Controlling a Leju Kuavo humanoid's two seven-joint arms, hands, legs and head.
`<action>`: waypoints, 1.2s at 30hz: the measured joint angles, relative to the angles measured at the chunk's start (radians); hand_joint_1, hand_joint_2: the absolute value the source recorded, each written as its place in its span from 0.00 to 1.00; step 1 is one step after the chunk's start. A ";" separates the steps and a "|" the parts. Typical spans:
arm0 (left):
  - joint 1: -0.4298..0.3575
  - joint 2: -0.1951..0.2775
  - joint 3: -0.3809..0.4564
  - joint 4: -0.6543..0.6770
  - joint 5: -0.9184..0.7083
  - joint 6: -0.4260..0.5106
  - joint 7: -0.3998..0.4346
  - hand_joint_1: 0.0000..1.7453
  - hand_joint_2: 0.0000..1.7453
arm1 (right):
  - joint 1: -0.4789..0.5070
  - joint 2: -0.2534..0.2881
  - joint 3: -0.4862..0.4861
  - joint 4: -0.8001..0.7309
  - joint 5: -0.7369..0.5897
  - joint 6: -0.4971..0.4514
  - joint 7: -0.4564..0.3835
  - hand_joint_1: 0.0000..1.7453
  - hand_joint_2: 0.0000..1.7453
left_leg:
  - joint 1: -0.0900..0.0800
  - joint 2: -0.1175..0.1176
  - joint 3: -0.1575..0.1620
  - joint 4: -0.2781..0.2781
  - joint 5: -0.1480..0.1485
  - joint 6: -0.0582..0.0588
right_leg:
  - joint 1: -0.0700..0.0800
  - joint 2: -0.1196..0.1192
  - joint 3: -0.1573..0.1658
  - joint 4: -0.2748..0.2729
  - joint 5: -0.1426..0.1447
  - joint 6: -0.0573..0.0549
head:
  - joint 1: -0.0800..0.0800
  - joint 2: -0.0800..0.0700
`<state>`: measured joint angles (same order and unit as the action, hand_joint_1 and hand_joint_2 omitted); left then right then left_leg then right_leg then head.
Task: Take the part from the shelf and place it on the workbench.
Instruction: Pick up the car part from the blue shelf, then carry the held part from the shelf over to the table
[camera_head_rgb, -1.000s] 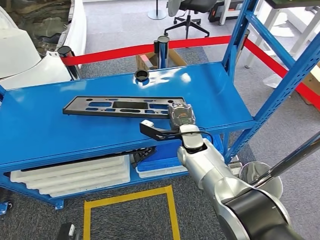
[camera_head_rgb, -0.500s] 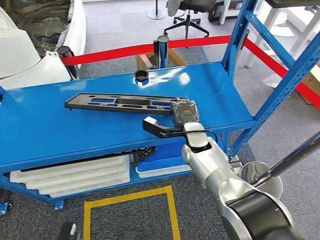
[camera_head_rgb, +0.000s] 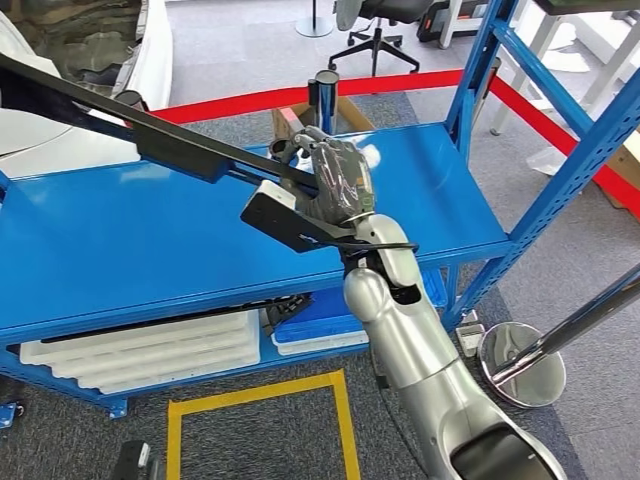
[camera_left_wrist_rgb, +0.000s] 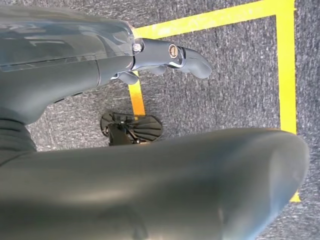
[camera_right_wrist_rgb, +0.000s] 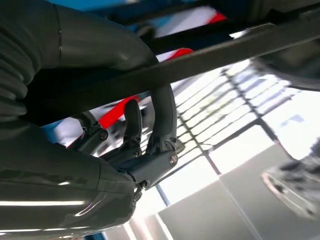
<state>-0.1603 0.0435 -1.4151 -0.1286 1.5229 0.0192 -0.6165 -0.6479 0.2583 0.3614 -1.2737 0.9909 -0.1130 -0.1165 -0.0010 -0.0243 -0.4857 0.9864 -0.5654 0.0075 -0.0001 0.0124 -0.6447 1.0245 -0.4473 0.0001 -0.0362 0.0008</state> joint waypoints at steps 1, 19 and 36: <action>0.000 0.000 0.004 0.000 0.000 0.003 -0.001 0.00 0.00 | 0.018 0.004 0.005 -0.042 -0.087 0.022 -0.020 1.00 1.00 | 0.000 0.000 0.000 0.000 0.000 0.000 | 0.000 0.000 0.000 0.000 0.000 0.000 | 0.000 0.000; 0.039 0.001 0.089 0.000 0.000 -0.010 -0.060 0.00 0.00 | 0.235 -0.062 0.124 -0.336 -1.021 0.358 -0.291 1.00 1.00 | -0.002 0.000 -0.001 0.001 -0.001 0.001 | -0.002 0.000 0.000 -0.002 0.000 0.001 | 0.000 0.000; 0.077 0.009 0.200 0.004 0.000 -0.039 -0.071 0.00 0.00 | 0.451 -0.160 0.134 -0.527 -1.021 0.337 -0.364 1.00 1.00 | 0.018 0.006 0.047 -0.014 -0.027 -0.010 | -0.009 -0.006 -0.016 0.028 0.011 0.024 | 0.000 0.000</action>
<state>-0.0835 0.0523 -1.2153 -0.1249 1.5230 -0.0202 -0.6879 -0.1967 0.0982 0.4957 -1.8004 -0.0303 0.2235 -0.4801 0.0167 -0.0178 -0.4387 0.9727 -0.5920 -0.0028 -0.0093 0.0068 -0.6605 1.0526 -0.4363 0.0244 -0.0361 0.0008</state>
